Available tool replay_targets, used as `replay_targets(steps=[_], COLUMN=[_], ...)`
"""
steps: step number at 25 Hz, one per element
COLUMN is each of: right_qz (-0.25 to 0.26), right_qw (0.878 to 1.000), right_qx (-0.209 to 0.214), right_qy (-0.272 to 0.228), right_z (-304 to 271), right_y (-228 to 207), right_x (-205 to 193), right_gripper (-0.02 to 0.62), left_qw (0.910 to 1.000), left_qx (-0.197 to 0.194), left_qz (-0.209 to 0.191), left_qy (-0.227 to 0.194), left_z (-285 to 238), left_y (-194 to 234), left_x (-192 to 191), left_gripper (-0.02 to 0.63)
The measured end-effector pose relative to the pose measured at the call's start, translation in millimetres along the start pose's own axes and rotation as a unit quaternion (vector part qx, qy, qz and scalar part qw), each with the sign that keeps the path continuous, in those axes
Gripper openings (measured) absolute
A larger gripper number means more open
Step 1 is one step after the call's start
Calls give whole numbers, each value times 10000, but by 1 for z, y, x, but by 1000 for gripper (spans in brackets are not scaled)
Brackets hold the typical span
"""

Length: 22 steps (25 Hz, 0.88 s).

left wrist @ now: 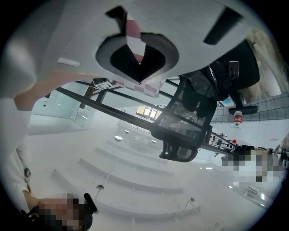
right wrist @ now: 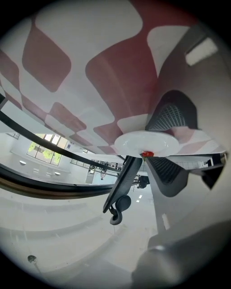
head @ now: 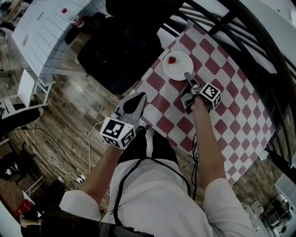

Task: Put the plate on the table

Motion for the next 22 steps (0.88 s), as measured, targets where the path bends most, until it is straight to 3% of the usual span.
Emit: replay_targets(steps=[9, 14, 17, 22], right_qz=[183, 457, 748, 919], right_qw=[9997, 9989, 9970, 9947], right_qx=[-178, -43, 103, 343], right_qy=[-59, -86, -185, -315], right_z=[20, 43, 62, 93], right_y=[-1, 11, 24, 39], right_x=[-3, -8, -10, -19], right_gripper=[164, 108, 26, 6], left_qw=[9998, 9996, 9992, 9982], left_qx=[-138, -242, -368, -540], left_qz=[-110, -110, -172, -250], left_qy=[-17, 102, 20, -86], left_z=[5, 4, 3, 3], left_y=[-5, -6, -13, -26], left_x=[9, 10, 20, 33], left_gripper=[6, 6, 6, 6])
Point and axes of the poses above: the fingertips, and each gripper's own axes: z backward along the fingers, y to its left, x out of its top, the point moved 7 cm from there along z, backward along the fingers, and after that the axes turned 8 degrees about -z, right-handed, at the moved point
